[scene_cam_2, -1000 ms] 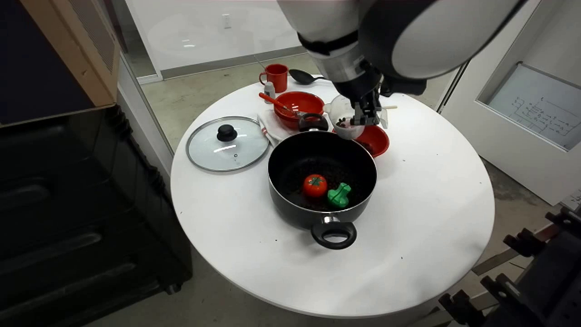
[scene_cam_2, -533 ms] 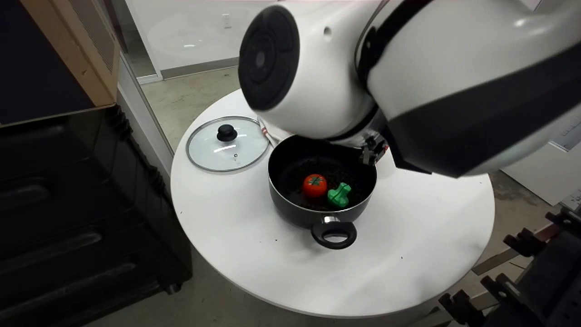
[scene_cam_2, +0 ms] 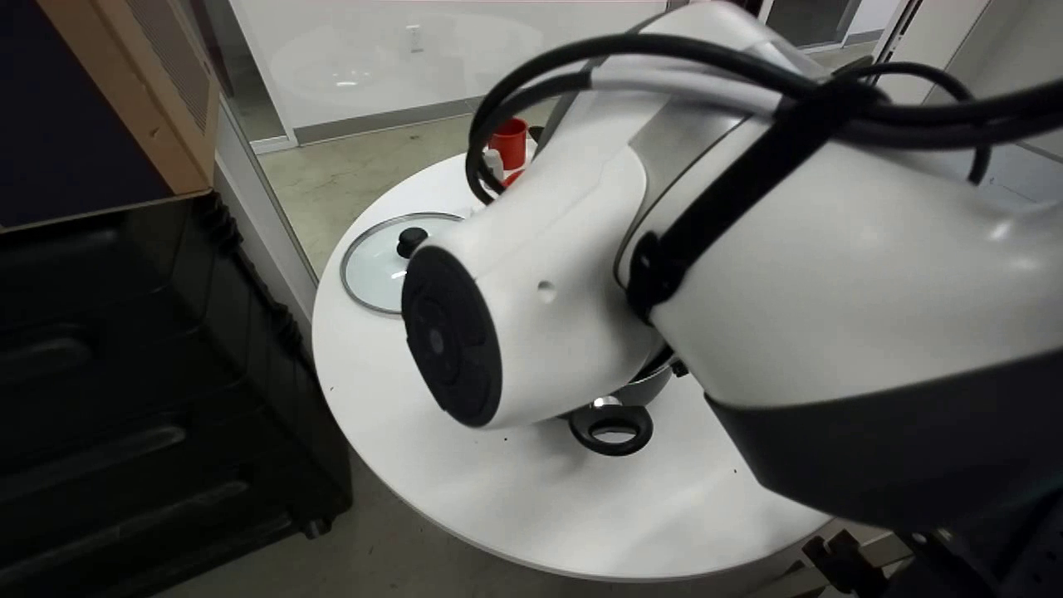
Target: Pour the contents of the clear jar into the pot
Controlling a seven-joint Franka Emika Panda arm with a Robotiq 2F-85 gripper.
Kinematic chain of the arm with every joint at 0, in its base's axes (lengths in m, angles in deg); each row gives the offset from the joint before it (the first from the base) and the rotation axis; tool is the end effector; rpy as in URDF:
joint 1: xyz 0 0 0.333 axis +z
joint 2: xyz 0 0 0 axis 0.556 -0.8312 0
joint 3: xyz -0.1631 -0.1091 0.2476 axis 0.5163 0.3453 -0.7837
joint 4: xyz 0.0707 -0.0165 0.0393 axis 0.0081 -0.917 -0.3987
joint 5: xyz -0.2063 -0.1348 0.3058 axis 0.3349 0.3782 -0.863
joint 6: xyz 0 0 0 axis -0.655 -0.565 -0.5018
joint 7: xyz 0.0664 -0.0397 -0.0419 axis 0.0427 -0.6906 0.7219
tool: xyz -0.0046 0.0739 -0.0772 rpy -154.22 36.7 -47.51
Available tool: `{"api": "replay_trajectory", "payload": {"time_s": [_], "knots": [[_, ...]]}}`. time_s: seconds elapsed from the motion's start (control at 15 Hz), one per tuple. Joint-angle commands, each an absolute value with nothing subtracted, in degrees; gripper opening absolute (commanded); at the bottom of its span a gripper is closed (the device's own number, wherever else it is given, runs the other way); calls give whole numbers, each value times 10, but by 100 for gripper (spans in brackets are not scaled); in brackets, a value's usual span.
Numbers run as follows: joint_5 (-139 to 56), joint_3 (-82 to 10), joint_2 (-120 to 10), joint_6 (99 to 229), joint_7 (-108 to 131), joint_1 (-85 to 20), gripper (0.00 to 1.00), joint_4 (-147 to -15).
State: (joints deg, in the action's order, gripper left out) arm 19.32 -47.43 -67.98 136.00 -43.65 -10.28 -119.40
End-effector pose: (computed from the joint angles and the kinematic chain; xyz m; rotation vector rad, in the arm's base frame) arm 0.4091 0.1723 0.1106 2.0145 0.3954 -0.0224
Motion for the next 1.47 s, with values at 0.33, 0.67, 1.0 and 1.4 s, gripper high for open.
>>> {"api": "replay_trajectory", "payload": {"time_s": [0.33, 0.67, 1.0, 1.4], "knots": [[256, -508, -718, 1250, -599, -92, 7, -1184], [269, -527, -738, 1195, -652, -86, 7, -1171], [256, -542, -754, 1169, -653, -93, 7, -1144], [249, -530, -773, 1162, -643, -115, 7, -1086]]}}
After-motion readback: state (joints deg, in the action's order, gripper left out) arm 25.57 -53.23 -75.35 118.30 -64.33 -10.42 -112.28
